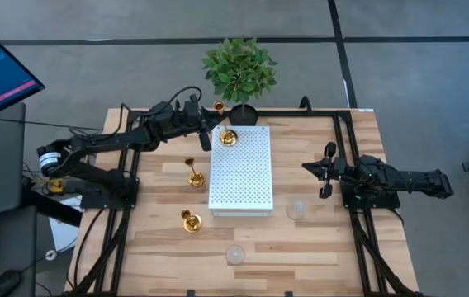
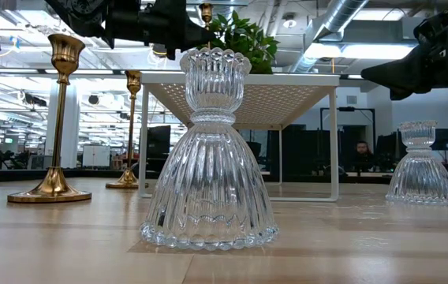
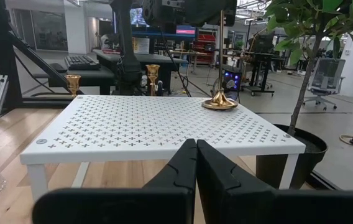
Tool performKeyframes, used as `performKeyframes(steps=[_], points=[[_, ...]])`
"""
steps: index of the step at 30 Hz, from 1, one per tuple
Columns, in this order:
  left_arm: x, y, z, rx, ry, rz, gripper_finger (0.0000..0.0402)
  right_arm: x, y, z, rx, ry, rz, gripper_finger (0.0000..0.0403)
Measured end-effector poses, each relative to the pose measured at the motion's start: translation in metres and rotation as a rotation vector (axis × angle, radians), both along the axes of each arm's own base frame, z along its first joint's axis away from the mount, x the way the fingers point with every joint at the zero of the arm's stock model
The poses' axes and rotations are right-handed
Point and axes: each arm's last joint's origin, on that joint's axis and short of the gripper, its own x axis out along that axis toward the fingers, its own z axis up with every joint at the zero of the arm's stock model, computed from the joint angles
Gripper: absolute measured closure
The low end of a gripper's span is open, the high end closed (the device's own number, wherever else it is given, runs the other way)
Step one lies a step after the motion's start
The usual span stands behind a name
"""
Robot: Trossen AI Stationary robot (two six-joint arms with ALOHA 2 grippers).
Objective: Pick & Place candle stick holders
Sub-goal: Put the top gold candle holder on the shelf, then align the top gold candle holder with the other gold candle holder on the shelf
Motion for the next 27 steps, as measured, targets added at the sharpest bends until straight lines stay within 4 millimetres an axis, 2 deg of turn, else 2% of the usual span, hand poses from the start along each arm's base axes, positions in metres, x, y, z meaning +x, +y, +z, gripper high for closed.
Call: performKeyframes(steps=[11, 22, 27], points=[[0.001, 0.0, -0.002, -0.004, 0.009, -0.002, 0.0299, 0.0, 0.0, 0.0, 0.0, 0.0, 0.0, 0.0403], [0.0, 0.0, 0.0, 0.012, -0.004, 0.002, 0.0291, 0.0, 0.0, 0.0, 0.002, -0.001, 0.0, 0.0403], [-0.014, -0.004, 0.013, 0.036, -0.052, 0.013, 0.0291, 0.0, 0.0, 0.0, 0.002, -0.001, 0.0, 0.0403]])
